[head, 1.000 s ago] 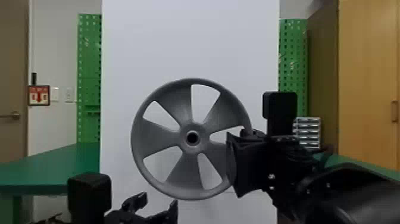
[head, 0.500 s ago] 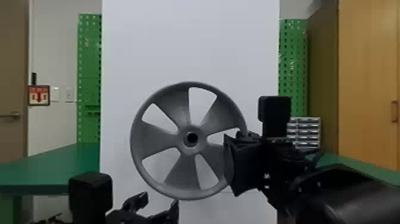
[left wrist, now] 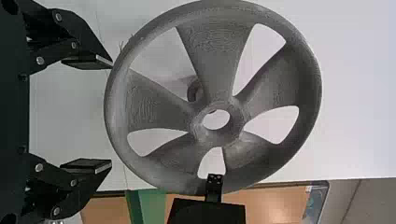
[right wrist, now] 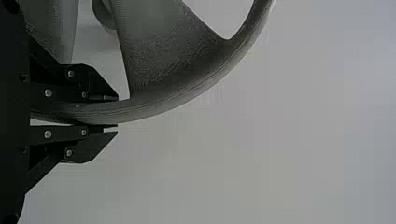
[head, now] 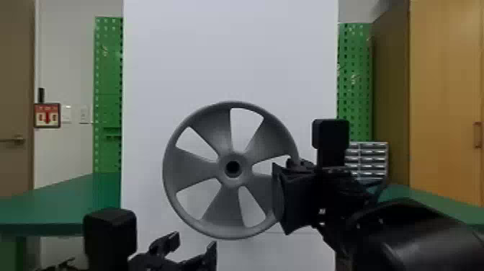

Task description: Hold the wheel and insert it

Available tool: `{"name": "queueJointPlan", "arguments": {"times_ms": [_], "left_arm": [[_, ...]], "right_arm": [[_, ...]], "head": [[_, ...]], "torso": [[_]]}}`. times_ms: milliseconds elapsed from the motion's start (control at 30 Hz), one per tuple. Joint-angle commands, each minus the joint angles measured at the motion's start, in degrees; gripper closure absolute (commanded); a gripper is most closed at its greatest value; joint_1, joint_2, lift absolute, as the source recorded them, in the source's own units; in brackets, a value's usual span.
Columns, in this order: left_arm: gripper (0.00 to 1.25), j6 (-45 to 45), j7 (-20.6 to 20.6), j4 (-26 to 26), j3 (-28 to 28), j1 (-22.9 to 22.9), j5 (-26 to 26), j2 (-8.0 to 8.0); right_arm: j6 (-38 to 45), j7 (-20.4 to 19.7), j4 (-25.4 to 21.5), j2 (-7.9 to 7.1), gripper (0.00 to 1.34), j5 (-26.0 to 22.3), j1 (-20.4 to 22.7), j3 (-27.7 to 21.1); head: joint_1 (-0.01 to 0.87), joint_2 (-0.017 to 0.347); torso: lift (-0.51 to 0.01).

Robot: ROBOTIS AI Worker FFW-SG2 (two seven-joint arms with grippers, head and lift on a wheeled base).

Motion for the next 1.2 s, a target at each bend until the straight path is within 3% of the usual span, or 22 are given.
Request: {"name": "queueJointPlan", "arguments": {"times_ms": [0, 1167], "left_arm": [[0.49, 0.00, 0.00, 0.08, 0.00, -0.08, 0.00, 0.00], [0.49, -0.18, 0.00, 0.17, -0.26, -0.08, -0.17, -0.09]], "right_arm": [[-0.94, 0.20, 1.10, 0.05, 1.15, 0.03, -0.49, 0.02], [-6.82, 0.90, 10.06, 0.05, 1.15, 0.21, -3.66, 0.55]], "head": [[0.000, 0.032], [0.000, 0.032]], "torso": [[-0.487], [-0.487]]}}
